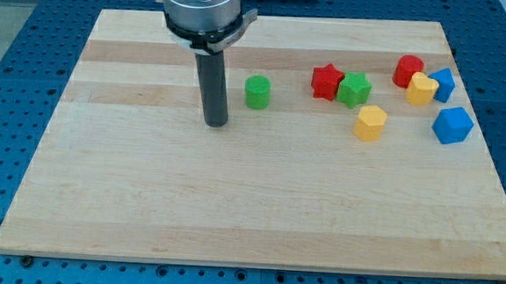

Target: Move green circle left diagonally towards red star

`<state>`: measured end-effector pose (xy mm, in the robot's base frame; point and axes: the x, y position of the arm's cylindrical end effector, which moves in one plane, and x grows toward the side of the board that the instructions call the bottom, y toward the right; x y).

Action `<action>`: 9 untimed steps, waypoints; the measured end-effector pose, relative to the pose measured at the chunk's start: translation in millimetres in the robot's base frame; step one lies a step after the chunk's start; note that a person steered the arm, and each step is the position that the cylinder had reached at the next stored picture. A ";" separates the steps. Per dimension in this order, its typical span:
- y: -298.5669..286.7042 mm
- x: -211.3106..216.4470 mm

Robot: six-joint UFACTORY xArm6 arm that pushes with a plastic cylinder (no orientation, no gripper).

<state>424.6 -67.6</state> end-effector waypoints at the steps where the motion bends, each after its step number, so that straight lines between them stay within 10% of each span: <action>1: 0.2 -16.4; 9: 8.3 -10.4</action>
<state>414.2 -59.3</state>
